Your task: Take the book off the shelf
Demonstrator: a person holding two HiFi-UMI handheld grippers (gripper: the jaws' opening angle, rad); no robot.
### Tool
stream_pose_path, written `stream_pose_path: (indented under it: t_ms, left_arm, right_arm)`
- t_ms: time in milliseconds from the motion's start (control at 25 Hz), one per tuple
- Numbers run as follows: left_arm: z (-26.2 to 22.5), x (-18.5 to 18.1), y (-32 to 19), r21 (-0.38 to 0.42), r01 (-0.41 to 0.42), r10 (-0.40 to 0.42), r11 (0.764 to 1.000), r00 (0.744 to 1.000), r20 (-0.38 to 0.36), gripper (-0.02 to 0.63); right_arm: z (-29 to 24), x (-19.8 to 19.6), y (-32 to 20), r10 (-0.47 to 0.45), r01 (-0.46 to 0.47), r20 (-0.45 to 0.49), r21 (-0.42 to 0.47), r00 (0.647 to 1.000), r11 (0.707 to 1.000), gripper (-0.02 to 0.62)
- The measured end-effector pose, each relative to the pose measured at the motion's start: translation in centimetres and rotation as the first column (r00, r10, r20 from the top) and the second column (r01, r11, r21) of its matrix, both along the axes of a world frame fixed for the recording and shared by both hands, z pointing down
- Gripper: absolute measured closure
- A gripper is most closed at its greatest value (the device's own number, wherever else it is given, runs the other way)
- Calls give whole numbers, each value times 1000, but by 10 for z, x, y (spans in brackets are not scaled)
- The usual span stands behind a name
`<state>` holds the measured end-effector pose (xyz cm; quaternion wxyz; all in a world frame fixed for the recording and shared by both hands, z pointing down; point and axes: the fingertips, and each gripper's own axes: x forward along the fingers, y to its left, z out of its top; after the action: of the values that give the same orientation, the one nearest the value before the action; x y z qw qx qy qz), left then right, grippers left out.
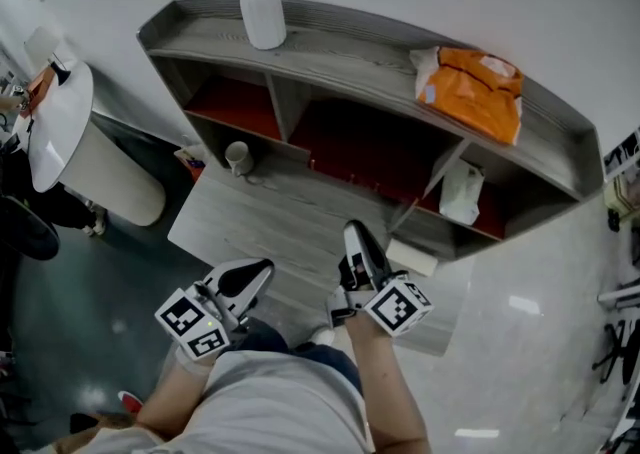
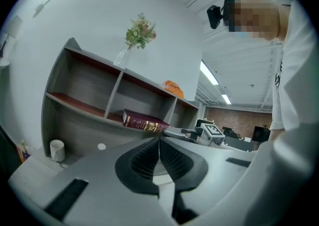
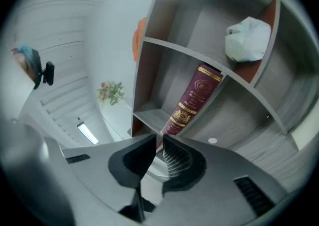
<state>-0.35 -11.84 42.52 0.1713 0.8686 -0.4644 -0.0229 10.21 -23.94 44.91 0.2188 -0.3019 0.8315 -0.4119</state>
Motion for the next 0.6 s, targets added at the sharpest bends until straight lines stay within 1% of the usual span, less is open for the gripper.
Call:
stream_pose_path:
  t_ms: [80, 120, 200, 360, 520, 600]
  left_arm:
    - [0, -1, 0, -8, 14, -14, 1000, 1000, 10, 589]
    - [0, -2, 0, -10, 20, -20, 1000, 1000, 13, 589]
    - [0, -6, -2, -13, 33, -33, 999, 999, 14, 589]
    - [1, -15, -5, -18, 45, -45, 999, 999, 6, 589]
    - [0, -25, -11, -22, 45, -45, 999, 999, 1, 589]
    - [-1, -31, -13, -24, 49, -49, 998, 999, 5, 589]
  right_arm:
    - [2, 0, -9, -4, 4, 25, -28, 1000, 1000, 560]
    - [4, -1, -13, -6, 8, 44, -45, 999, 999, 544]
    - [6, -4, -21, -10, 18, 99, -82, 995, 996, 465]
    - [11, -11, -39, 13, 28, 225, -175, 974, 984, 397]
    - [18, -18, -58, 38, 39, 308, -242, 951, 969, 353]
    - [19, -21, -67, 52, 40, 335, -261, 941, 964, 344]
